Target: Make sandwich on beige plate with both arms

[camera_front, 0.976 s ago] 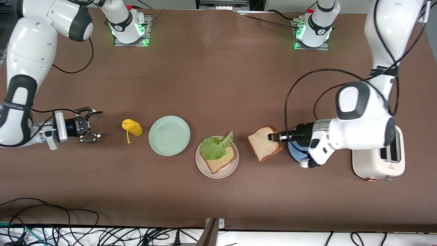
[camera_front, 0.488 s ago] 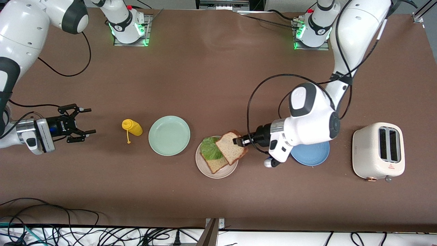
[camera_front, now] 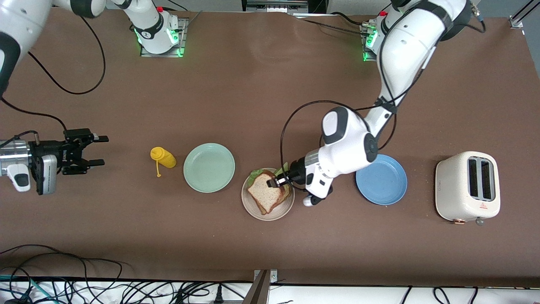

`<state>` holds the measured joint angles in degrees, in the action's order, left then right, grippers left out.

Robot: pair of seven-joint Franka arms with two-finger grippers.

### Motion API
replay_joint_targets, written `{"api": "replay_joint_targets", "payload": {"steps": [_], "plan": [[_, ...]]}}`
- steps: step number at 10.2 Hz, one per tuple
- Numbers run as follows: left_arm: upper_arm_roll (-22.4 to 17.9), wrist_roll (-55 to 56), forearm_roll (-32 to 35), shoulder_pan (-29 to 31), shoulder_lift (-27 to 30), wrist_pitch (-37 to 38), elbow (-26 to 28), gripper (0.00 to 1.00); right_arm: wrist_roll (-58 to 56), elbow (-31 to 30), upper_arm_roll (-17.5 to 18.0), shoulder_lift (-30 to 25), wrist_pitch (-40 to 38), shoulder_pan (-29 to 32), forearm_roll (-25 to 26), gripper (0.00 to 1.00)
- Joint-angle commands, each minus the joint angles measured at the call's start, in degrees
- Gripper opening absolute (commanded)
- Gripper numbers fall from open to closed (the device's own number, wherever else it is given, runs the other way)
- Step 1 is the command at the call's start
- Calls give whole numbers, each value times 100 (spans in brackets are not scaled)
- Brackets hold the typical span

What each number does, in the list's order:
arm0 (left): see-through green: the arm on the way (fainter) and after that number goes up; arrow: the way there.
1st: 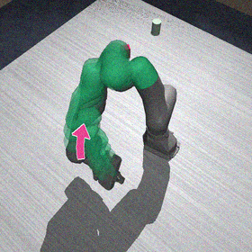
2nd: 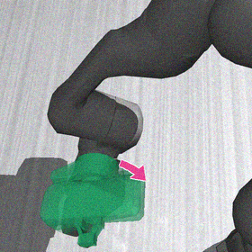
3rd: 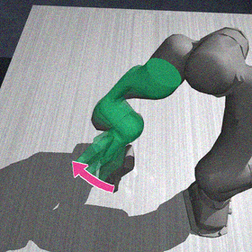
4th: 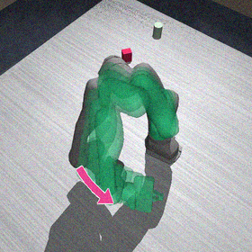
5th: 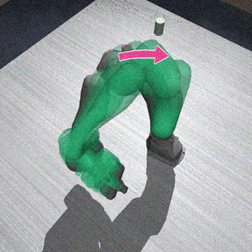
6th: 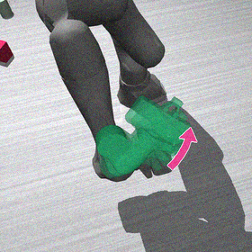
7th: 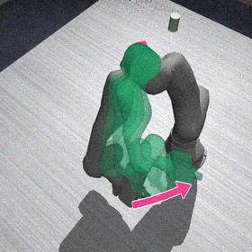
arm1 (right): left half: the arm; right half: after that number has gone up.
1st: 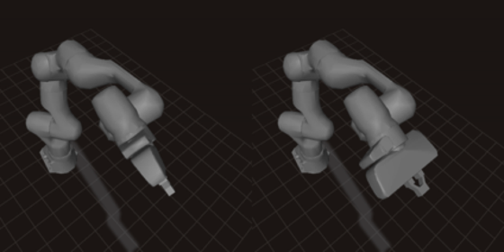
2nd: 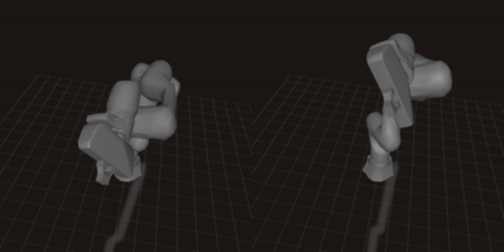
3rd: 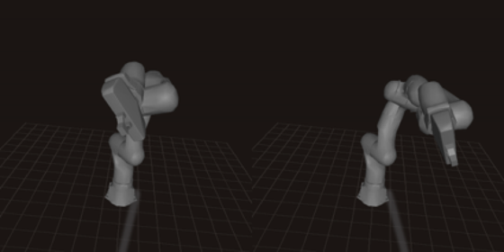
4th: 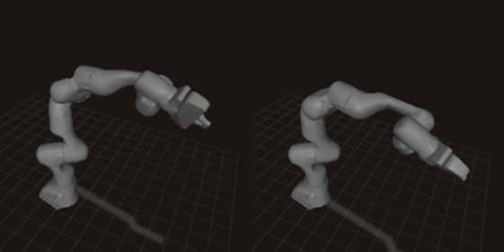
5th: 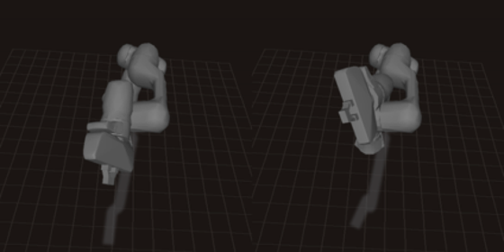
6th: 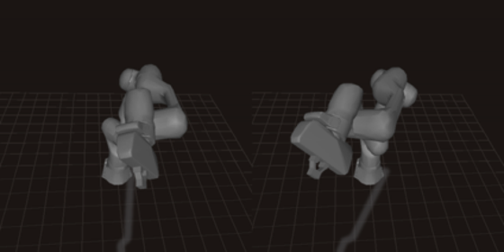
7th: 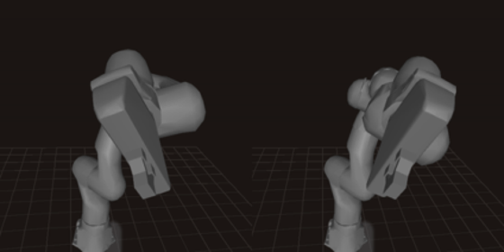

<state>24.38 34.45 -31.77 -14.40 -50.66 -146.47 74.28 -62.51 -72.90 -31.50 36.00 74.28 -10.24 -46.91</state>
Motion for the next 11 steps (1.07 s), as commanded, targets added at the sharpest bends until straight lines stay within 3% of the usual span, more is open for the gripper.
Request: {"api": "replay_joint_targets", "payload": {"steps": [1,6,7,8,9,10,11], "plan": [[-65,-114,-163,-167,-250,-31,-248,0,998,-1223,616,-1337,927,-13,1353,100],[-213,-114,-163,-159,-216,-31,-248,0,3976,-2481,1855,-3052,1738,83,4166,100],[-266,-105,-163,-159,-207,-31,-248,8,4784,-2753,2206,-3342,1904,136,4520,100],[-310,-105,-163,-159,-207,-31,-248,31,5531,-3096,2619,-3676,2089,380,4706,100],[-319,-105,-137,-142,-207,-31,-239,38,6026,-3221,2797,-3827,2160,557,4708,100],[-328,-105,-41,-142,-207,-31,-239,51,6135,-3187,2807,-3811,2413,637,4700,100],[-337,-96,143,-133,-207,-23,-239,71,6128,-3178,2825,-3802,2790,707,4682,100]]}}
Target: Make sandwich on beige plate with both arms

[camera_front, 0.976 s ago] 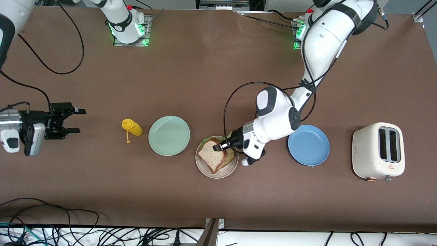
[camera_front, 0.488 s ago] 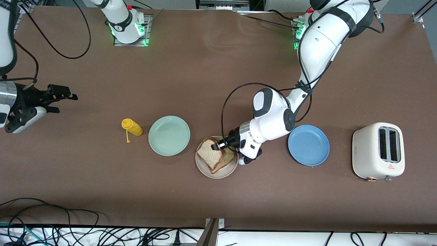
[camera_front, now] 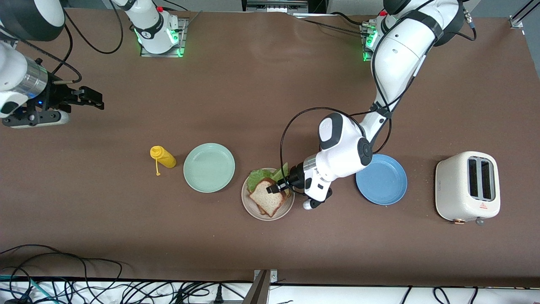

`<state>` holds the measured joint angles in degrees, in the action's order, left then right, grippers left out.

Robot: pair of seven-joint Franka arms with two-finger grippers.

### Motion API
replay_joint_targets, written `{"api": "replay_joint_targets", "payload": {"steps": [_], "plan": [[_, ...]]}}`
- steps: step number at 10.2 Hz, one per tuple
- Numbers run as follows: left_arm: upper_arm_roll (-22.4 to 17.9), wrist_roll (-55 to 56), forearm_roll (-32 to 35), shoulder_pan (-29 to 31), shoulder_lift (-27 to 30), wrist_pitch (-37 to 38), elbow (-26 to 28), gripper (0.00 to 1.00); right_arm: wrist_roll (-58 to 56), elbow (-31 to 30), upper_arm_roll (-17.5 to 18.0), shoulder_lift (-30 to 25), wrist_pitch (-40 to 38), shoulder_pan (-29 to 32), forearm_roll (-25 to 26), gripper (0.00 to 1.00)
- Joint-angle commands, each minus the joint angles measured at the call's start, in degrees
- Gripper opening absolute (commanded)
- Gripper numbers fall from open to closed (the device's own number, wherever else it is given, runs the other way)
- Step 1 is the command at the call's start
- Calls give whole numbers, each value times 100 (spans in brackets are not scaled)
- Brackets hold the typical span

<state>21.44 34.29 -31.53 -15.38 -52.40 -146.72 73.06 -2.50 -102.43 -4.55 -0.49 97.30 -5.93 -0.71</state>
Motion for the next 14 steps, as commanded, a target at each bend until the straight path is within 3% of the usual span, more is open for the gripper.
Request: {"api": "replay_joint_targets", "payload": {"steps": [1,3,4,7,11,14], "plan": [[-35,-72,320,-44,-16,12,-81,82,118,-147,155,-153,552,390,80,100],[-44,-54,367,-87,2,100,15,100,205,-32,226,-346,-251,435,27,100],[-44,-54,375,-105,2,257,59,100,240,20,182,-373,-543,444,18,100],[-52,-19,612,-307,-7,538,235,100,153,38,173,-373,-414,409,80,100],[-88,7,788,-281,168,1959,192,100,214,74,156,-364,-440,409,45,100],[-131,209,797,-150,764,3058,174,100,232,118,165,-355,-256,400,124,100]]}}
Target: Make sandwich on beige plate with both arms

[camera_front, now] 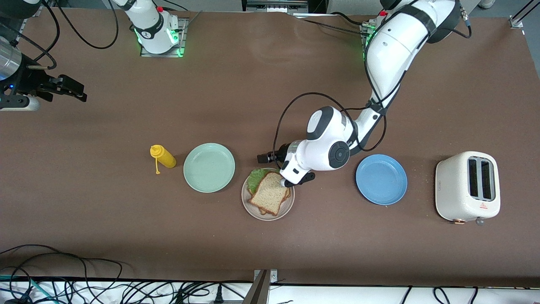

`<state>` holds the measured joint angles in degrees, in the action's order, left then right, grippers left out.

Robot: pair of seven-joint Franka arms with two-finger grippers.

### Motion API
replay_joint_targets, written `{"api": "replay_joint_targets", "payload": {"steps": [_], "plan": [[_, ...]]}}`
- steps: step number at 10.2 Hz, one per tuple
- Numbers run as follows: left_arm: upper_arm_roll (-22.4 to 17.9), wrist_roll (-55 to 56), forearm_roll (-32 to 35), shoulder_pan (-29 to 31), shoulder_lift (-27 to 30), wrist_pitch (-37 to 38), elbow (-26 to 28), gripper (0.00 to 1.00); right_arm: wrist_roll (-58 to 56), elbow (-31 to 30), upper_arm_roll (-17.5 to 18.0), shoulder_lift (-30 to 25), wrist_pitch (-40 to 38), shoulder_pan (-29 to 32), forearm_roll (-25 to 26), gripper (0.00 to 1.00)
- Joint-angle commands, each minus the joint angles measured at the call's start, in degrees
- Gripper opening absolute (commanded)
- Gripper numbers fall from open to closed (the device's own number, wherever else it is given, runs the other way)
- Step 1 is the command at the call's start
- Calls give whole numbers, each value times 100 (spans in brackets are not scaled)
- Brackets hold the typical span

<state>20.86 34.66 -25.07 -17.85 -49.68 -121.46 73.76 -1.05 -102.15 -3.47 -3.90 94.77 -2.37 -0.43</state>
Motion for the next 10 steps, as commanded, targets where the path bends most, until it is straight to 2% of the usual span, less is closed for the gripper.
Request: {"api": "replay_joint_targets", "payload": {"steps": [1,4,6,8,10], "plan": [[-126,190,299,210,781,875,104,100,88,90,57,-14,-2,44,96,100],[-206,173,1816,797,1678,1597,86,100,18,108,57,21,50,44,78,100],[-197,-98,2268,1500,2162,1827,69,100,79,117,74,12,15,35,78,100],[-214,-730,2688,2133,2523,2002,51,100,79,125,65,12,15,35,113,100],[-214,-1616,3601,2609,2717,2021,34,100,96,125,57,12,-37,35,78,100]]}}
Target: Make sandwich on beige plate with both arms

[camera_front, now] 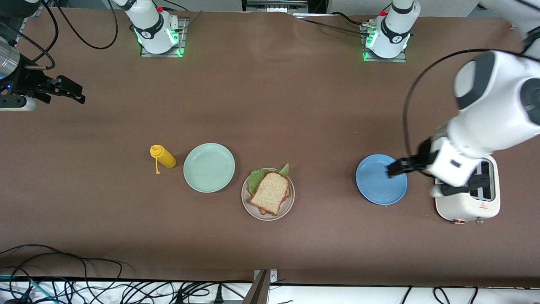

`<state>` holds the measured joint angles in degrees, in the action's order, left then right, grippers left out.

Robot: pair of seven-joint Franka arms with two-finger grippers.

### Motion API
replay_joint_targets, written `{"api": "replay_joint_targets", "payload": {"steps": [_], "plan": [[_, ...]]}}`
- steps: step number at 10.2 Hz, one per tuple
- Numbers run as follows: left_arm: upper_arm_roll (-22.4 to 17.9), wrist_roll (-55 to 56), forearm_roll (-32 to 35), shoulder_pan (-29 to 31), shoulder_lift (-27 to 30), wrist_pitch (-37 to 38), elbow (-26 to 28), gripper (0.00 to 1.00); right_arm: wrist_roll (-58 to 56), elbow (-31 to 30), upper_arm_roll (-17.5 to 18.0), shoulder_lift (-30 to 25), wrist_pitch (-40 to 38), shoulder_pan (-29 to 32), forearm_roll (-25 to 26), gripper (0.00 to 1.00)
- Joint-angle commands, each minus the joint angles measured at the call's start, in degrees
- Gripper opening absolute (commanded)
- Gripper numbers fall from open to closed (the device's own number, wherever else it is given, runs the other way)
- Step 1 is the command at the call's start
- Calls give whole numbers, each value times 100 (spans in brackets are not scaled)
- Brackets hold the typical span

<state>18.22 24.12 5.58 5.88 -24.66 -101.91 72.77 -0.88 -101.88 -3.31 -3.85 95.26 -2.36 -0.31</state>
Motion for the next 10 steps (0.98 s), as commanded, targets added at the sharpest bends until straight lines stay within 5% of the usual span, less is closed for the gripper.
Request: {"api": "replay_joint_targets", "payload": {"steps": [1,3,10], "plan": [[76,-1219,697,534,234,66,123,100,79,98,41,7,-78,34,93,100],[76,-2189,647,844,234,75,79,100,70,159,67,24,-61,8,284,100],[102,-2324,367,1073,225,66,97,100,79,177,59,60,-69,17,295,100]]}}
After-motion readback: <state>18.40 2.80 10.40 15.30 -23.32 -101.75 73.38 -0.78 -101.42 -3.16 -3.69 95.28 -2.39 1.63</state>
